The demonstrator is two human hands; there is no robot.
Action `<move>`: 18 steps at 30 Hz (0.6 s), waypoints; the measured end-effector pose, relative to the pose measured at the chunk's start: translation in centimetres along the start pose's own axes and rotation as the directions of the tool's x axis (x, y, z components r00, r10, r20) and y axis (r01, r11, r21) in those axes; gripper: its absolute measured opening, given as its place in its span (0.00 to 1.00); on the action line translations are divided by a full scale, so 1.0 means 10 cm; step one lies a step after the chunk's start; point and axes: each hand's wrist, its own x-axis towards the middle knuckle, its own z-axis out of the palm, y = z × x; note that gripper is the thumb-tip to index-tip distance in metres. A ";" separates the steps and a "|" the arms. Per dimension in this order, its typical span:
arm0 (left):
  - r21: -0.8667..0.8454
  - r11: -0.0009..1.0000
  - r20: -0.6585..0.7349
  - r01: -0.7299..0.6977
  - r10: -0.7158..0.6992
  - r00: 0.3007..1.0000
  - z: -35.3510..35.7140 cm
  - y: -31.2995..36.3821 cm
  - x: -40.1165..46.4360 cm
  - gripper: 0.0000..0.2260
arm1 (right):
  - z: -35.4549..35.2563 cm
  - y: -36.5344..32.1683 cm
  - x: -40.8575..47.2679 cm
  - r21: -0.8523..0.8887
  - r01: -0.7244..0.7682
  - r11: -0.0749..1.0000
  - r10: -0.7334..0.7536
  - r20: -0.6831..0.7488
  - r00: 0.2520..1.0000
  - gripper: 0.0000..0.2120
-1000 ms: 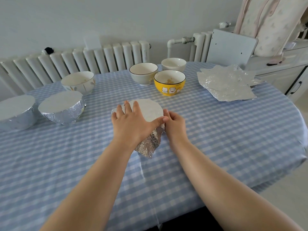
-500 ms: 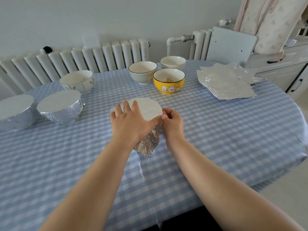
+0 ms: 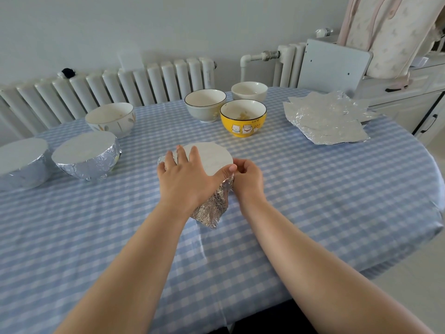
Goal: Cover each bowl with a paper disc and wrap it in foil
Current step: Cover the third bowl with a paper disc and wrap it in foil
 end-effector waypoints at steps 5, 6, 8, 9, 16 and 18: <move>0.011 1.000 0.010 -0.001 0.001 1.000 0.01 0.00 0.00 0.56 | -0.02 -0.01 0.00 -0.110 0.025 0.994 -0.022 0.034 0.999 0.09; 0.016 1.000 0.015 -0.003 0.003 1.000 0.01 -0.01 0.01 0.56 | -0.03 -0.01 0.00 -0.124 0.025 0.992 -0.019 0.046 0.999 0.09; 0.025 1.000 0.024 -0.007 0.006 1.000 0.02 -0.02 0.01 0.55 | -0.06 -0.03 0.00 -0.147 0.019 0.989 -0.007 0.081 0.997 0.08; 0.027 1.000 0.027 -0.007 0.006 1.000 0.02 -0.02 0.01 0.54 | -0.09 -0.05 0.00 -0.158 0.022 0.987 -0.005 0.105 0.994 0.08; 0.046 0.999 0.070 -0.014 0.011 0.998 -0.02 0.00 0.02 0.52 | -0.21 -0.06 0.09 -0.188 0.129 0.974 -0.126 0.026 0.992 0.08; 0.067 0.997 0.085 -0.023 0.017 0.996 -0.03 0.01 0.02 0.52 | -0.22 -0.07 0.05 -0.194 0.193 0.962 -0.189 0.035 0.981 0.07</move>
